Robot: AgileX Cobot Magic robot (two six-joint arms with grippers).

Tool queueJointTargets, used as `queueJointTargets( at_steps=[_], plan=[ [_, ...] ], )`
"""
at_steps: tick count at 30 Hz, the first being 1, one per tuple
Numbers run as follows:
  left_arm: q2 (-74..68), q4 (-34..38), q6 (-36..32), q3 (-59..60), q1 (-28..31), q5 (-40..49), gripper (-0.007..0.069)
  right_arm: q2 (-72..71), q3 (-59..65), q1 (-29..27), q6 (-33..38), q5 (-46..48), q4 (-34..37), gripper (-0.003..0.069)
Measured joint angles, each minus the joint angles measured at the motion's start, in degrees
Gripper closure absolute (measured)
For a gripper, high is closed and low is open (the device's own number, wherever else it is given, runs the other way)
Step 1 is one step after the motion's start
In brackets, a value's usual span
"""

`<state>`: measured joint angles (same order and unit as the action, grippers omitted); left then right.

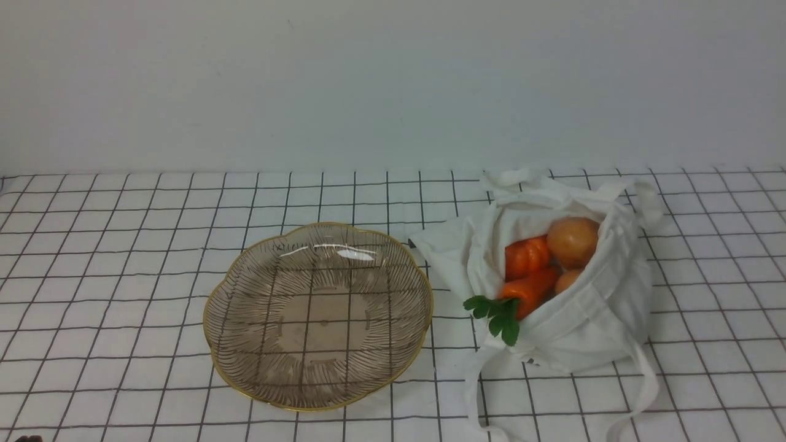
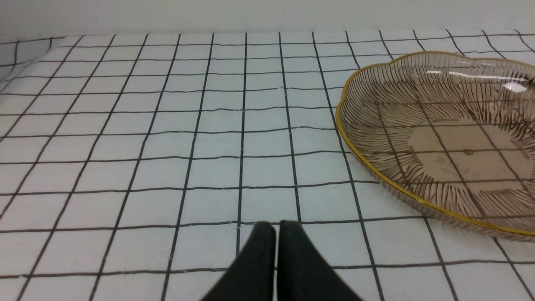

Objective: Take vegetables from bag on white checkered tablecloth place on plate.
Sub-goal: 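Reach into the cloth bag and grasp a vegetable inside it with the right gripper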

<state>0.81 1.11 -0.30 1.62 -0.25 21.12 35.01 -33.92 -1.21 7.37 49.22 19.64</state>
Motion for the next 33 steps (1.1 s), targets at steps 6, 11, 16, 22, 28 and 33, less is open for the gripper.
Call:
queueJointTargets(
  at_steps=[6,11,16,22,28,33],
  plan=[
    [0.0,0.0,0.0,0.0,0.0,0.0,0.0632,17.4,-5.3,5.1,15.7,-0.6,15.6,0.0625],
    [0.0,0.0,0.0,0.0,0.0,0.0,0.0632,33.4,-15.3,15.0,21.0,0.0,21.2,0.0458],
    [0.0,0.0,0.0,0.0,0.0,0.0,0.0632,43.7,-24.5,17.8,6.7,0.6,18.2,0.0321],
    [0.0,0.0,0.0,0.0,0.0,0.0,0.0632,55.1,-34.4,17.8,-9.1,2.0,8.9,0.022],
    [0.0,0.0,0.0,0.0,0.0,0.0,0.0632,63.5,-39.7,17.8,-18.2,2.4,7.6,0.0176],
    [0.0,0.0,0.0,0.0,0.0,0.0,0.0632,68.4,-40.6,17.8,-24.7,3.0,7.0,0.017]
  ],
)
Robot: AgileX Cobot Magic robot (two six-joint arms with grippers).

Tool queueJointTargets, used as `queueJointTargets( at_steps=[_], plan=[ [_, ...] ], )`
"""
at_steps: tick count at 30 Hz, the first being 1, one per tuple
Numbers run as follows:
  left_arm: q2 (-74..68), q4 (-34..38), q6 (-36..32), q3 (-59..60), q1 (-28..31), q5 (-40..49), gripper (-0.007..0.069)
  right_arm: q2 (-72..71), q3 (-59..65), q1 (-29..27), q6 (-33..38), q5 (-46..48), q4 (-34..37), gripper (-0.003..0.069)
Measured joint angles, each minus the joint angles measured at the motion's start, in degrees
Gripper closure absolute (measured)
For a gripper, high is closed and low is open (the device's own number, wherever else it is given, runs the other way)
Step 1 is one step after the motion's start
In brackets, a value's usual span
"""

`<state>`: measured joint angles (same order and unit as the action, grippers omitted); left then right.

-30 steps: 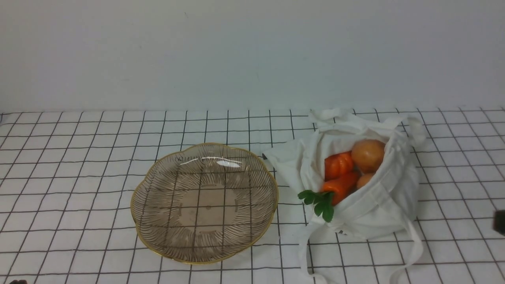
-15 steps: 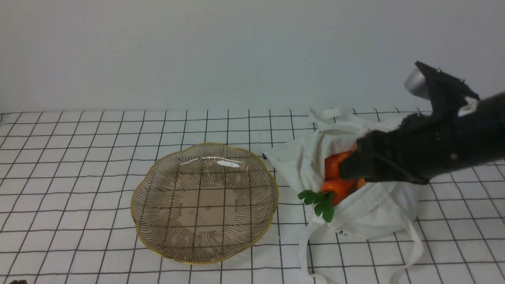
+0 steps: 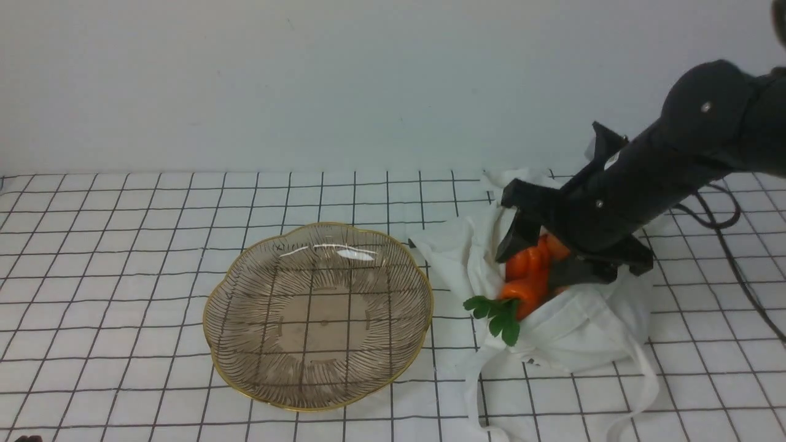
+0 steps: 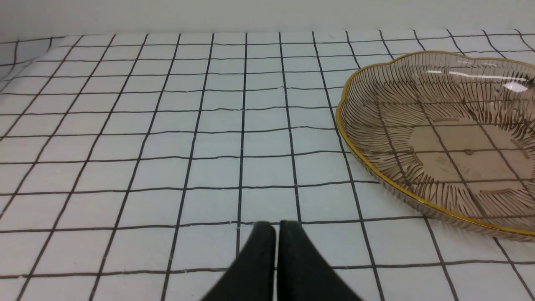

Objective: Take vegetables from bag on white checkered tablecloth place on plate.
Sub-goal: 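Reach into the cloth bag and grasp a vegetable inside it with the right gripper, then take the carrot out of the cloth bag and place it on the plate with the right gripper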

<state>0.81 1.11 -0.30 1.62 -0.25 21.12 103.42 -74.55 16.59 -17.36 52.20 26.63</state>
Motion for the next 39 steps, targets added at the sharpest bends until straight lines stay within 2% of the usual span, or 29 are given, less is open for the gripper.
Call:
queueJointTargets(
  at_steps=[3,11,17,19,23,24,25,39],
  plan=[
    [0.0,0.0,0.0,0.0,0.0,0.0,0.0632,3.0,0.0,0.0,-4.8,0.9,-0.8,0.0169],
    [0.0,0.0,0.0,0.0,0.0,0.0,0.0632,4.7,-0.3,0.0,-10.4,1.0,-2.8,0.0169],
    [0.0,0.0,0.0,0.0,0.0,0.0,0.0632,6.0,-0.4,0.1,-12.0,1.0,-4.5,0.0174],
    [0.0,0.0,0.0,0.0,0.0,0.0,0.0632,6.3,-0.4,0.3,-12.0,1.0,-4.6,0.0195],
    [0.0,0.0,0.0,0.0,0.0,0.0,0.0632,6.5,-0.4,0.3,-12.0,0.4,-4.6,0.0347],
    [0.0,0.0,0.0,0.0,0.0,0.0,0.0632,6.5,-0.4,0.3,-12.0,0.4,-4.6,0.0347],
    [0.0,0.0,0.0,0.0,0.0,0.0,0.0632,6.5,-0.4,0.3,-12.0,0.4,-4.6,0.0377],
    [0.0,0.0,0.0,0.0,0.0,0.0,0.0632,-1.6,-0.4,0.3,-9.5,3.7,-5.3,0.0376]
  ],
)
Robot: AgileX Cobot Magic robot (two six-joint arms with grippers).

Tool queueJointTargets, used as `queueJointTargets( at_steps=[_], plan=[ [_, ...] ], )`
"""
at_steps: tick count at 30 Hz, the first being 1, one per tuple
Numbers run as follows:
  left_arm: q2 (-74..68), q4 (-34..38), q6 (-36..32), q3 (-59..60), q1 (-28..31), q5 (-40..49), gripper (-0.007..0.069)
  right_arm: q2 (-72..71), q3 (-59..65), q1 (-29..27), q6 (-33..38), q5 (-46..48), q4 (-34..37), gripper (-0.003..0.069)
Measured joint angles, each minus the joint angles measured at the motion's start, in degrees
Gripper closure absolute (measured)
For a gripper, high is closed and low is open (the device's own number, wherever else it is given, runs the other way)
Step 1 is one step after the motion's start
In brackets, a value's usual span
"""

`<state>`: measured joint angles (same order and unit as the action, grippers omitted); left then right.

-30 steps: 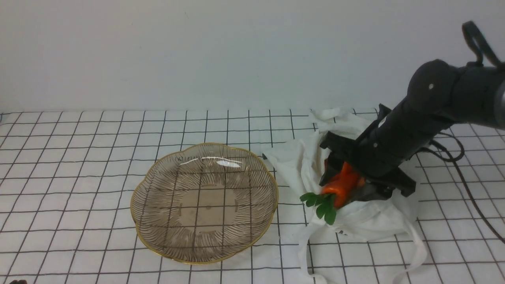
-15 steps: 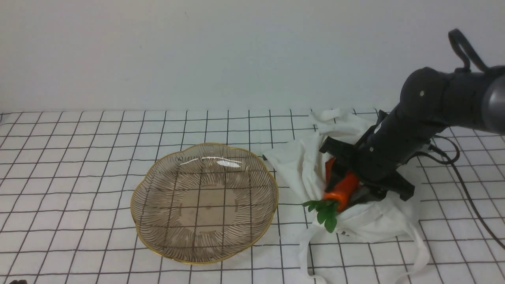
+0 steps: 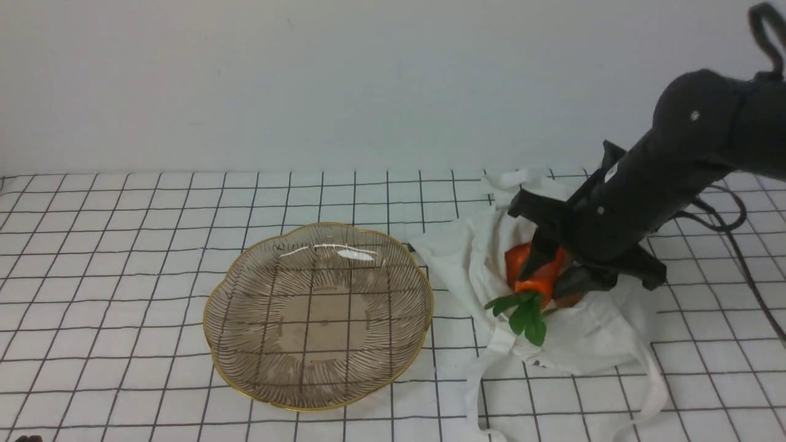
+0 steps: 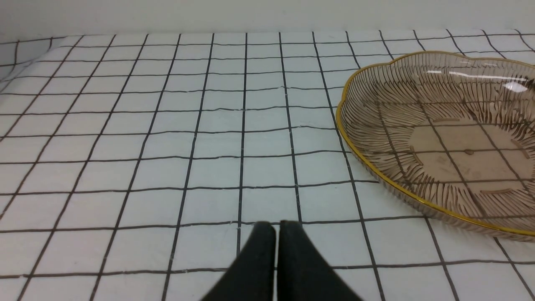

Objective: Take vegetables from bag on white checkered tablecloth place on plate.
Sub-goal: 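Take the carrot out of the cloth bag and place it on the plate with the right gripper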

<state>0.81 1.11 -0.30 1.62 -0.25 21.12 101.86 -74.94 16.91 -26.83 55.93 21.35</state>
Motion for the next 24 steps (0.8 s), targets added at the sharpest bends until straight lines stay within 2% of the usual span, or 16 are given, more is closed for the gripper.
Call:
queueJointTargets(
  at_steps=[7,13,19,20,24],
  plan=[
    [0.0,0.0,0.0,0.0,0.0,0.0,0.0632,-6.2,0.0,0.5,1.8,3.5,0.0,0.0376],
    [0.0,0.0,0.0,0.0,0.0,0.0,0.0632,-10.7,0.0,4.8,4.3,4.3,2.5,0.0376],
    [0.0,0.0,0.0,0.0,0.0,0.0,0.0632,-11.8,0.0,14.0,14.5,-4.0,9.8,0.0376],
    [0.0,0.0,0.0,0.0,0.0,0.0,0.0632,-10.8,0.0,17.5,19.7,-10.0,11.7,0.0376],
    [0.0,0.0,0.0,0.0,0.0,0.0,0.0632,-6.9,0.0,23.6,31.2,-22.6,12.9,0.0376]
  ],
)
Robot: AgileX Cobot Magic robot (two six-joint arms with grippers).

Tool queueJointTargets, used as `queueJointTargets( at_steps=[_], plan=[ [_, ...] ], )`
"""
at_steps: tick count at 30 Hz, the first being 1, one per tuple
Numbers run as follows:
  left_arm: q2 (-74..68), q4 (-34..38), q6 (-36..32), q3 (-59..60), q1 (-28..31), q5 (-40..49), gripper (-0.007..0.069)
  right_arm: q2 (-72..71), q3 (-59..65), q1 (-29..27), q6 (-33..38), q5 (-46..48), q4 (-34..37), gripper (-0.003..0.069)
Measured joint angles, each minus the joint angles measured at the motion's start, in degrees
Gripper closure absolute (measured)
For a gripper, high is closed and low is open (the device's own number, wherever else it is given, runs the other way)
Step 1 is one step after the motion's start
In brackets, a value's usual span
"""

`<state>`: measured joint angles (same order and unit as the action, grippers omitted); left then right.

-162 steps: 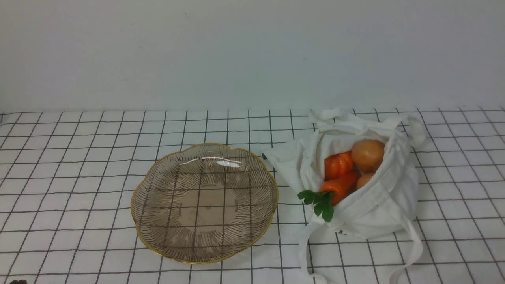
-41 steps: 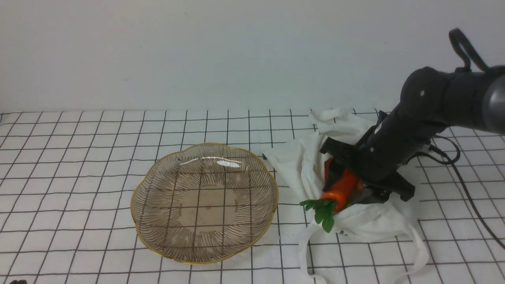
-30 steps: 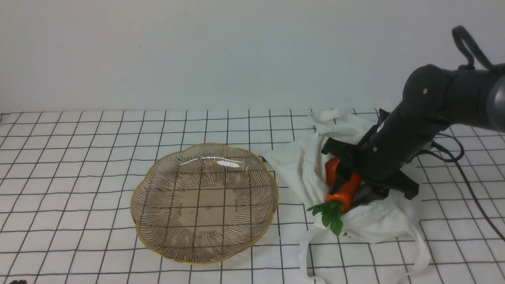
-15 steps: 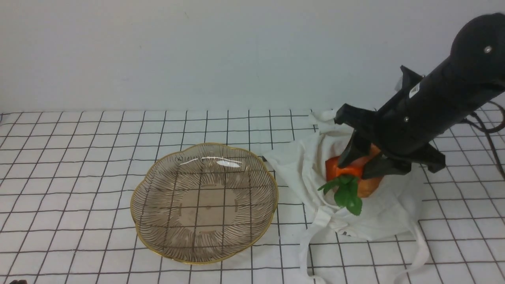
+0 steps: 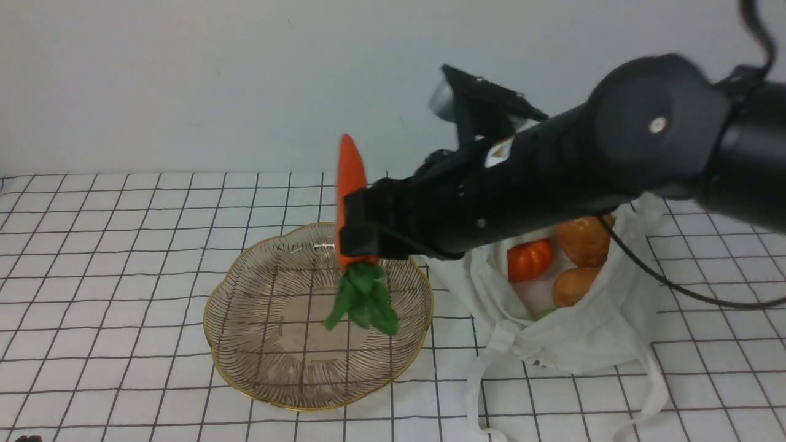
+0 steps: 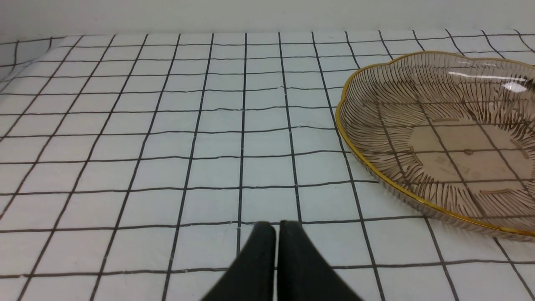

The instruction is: Take vegetables from bag on white checkered tablecloth place on plate.

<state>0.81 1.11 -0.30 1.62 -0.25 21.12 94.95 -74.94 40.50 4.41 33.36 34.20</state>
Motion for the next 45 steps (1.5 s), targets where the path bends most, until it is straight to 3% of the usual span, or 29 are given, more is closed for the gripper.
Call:
queueJointTargets(
  at_steps=[6,11,12,15,19,24,26,27,29,32,40,42,45],
  plan=[
    [0.0,0.0,0.0,0.0,0.0,0.0,0.0632,9.7,0.0,4.0,4.0,-10.9,0.9,0.0375],
    [0.0,0.0,0.0,0.0,0.0,0.0,0.0632,15.8,0.0,3.9,4.6,-15.1,1.1,0.0171],
    [0.0,0.0,0.0,0.0,0.0,0.0,0.0632,15.9,0.0,3.9,4.6,-15.2,1.1,0.016],
    [0.0,0.0,0.0,0.0,0.0,0.0,0.0632,16.6,0.0,3.0,4.7,-14.3,1.0,0.0015],
    [0.0,0.0,0.0,0.0,0.0,0.0,0.0632,13.4,0.0,0.1,5.2,-7.9,-1.0,-0.0016],
    [0.0,0.0,0.0,0.0,0.0,0.0,0.0632,4.2,-2.4,-4.9,5.2,7.2,-6.3,0.011],
    [0.0,0.0,0.0,0.0,0.0,0.0,0.0632,-3.2,-6.3,-8.9,5.2,20.2,-9.9,0.0272],
    [0.0,0.0,0.0,0.0,0.0,0.0,0.0632,-3.8,-6.6,-8.9,5.2,20.2,-10.1,0.0286],
    [0.0,0.0,0.0,0.0,0.0,0.0,0.0632,-10.6,-9.9,-12.3,5.3,30.6,-13.4,0.0466],
    [0.0,0.0,0.0,0.0,0.0,0.0,0.0632,-19.4,-10.9,-16.1,5.0,36.9,-18.3,0.0629],
    [0.0,0.0,0.0,0.0,0.0,0.0,0.0632,-44.7,1.2,-18.9,3.0,37.3,-24.6,0.0671],
    [0.0,0.0,0.0,0.0,0.0,0.0,0.0632,-54.0,9.0,-18.9,3.0,31.9,-23.8,0.0673],
    [0.0,0.0,0.0,0.0,0.0,0.0,0.0632,-68.3,28.0,-18.9,6.9,13.2,-19.3,0.0673]
  ],
)
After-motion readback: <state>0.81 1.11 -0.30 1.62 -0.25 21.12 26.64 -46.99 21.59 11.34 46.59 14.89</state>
